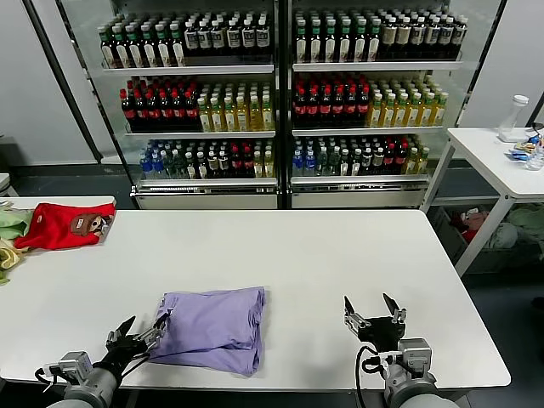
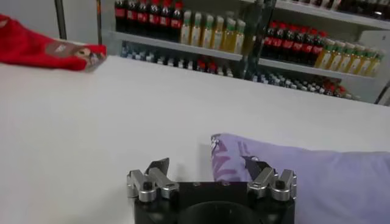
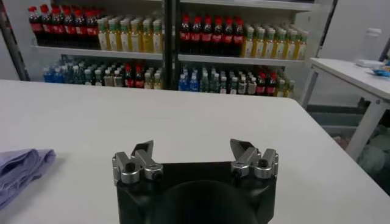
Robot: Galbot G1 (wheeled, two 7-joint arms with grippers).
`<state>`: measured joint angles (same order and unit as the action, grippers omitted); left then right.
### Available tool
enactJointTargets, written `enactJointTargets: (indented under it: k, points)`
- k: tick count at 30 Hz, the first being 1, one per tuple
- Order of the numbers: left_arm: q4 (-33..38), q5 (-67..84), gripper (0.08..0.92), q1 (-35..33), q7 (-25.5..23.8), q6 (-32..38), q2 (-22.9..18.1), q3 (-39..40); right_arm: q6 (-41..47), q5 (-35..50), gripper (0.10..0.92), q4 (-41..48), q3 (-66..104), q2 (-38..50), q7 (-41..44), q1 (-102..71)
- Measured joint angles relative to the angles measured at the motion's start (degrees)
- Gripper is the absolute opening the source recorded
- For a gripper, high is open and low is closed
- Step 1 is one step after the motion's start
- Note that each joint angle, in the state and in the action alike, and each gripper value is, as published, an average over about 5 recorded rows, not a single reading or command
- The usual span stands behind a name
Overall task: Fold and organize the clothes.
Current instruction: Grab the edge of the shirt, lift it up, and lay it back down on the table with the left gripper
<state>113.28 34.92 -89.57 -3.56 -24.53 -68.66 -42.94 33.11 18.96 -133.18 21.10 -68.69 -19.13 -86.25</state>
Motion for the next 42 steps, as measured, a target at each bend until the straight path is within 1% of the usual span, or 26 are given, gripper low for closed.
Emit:
enactJointTargets:
  k: [7, 10, 27, 31, 33, 37, 42]
  points:
    - [-1.8, 0.5, 0.82, 0.8, -1.3, -0.1, 0.4, 0.3, 0.0, -0.1, 0.823, 0.0, 0.0, -0.4, 0.0, -0.3]
    - [-2.1, 1.0, 0.774, 0.8, -1.9, -0.1, 0.6, 0.5, 0.0, -0.4, 0.823, 0.0, 0.0, -0.7, -0.1, -0.6]
    - [-3.8, 2.7, 0.282, 1.5, -3.3, -0.1, -0.1, 3.0, 0.0, -1.1, 0.823, -1.0, 0.6, -0.7, 0.0, -1.9]
    - [-3.7, 3.0, 0.18, 1.5, -3.7, 0.2, -0.5, 3.2, 0.0, -1.2, 0.823, -1.2, 0.8, -0.7, 0.0, -2.1]
    - [-3.4, 3.6, 0.15, 1.5, -3.8, 0.3, -0.5, 3.0, 0.0, -1.1, 0.823, -1.4, 1.0, -0.6, 0.0, -2.3]
    - [-1.8, 6.2, 0.137, 1.3, -4.2, 0.1, -0.2, 1.3, 0.0, -0.9, 0.823, -1.8, 1.7, -0.2, 0.1, -2.5]
    - [1.5, 11.7, 0.137, 1.4, -4.4, -1.2, 1.3, -5.0, 0.0, -0.8, 0.823, -2.0, 2.2, 0.1, 0.1, -2.1]
